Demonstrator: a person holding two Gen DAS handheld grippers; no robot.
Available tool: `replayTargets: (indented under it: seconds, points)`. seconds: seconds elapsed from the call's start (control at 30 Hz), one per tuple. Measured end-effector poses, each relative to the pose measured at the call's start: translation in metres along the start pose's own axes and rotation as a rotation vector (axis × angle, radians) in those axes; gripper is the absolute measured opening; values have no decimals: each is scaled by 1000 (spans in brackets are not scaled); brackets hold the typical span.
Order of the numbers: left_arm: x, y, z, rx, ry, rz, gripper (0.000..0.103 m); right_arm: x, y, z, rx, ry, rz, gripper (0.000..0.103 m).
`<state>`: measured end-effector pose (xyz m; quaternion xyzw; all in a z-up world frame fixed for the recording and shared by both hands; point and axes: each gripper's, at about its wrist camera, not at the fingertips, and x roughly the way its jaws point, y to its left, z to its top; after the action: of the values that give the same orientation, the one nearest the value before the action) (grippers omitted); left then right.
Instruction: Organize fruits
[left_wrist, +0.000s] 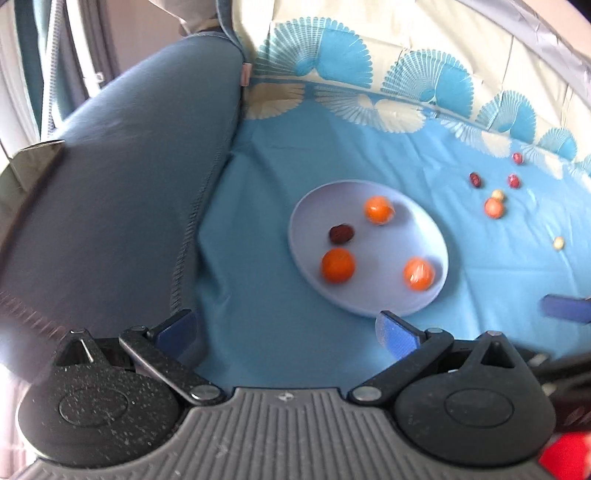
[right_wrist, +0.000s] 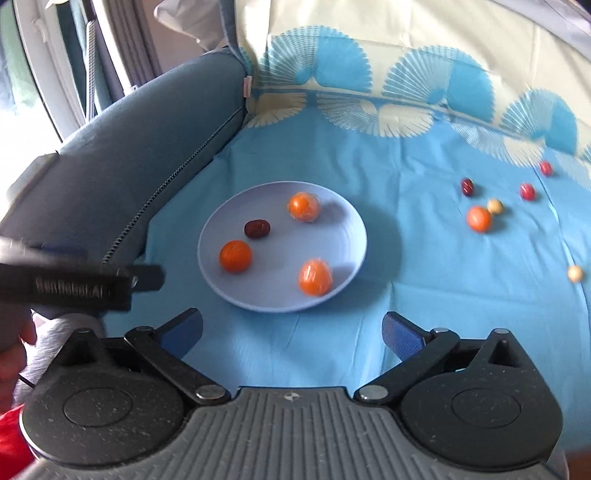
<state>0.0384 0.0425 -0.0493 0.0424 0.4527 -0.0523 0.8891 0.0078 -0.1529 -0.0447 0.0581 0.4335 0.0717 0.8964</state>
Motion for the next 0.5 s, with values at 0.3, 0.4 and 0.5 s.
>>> replayTargets:
  seconds: [0.3, 0.4, 0.5]
  points:
    - [-69, -8, -34, 9, -74, 1, 103, -82, 19, -34, 57, -99, -8, 102]
    - [-89, -17, -45, 35, -105, 2, 103, -104, 25, -47, 41, -130, -10, 102]
    - [-104, -23, -52, 50, -131, 7, 103, -119, 29, -54, 29, -151, -10, 102]
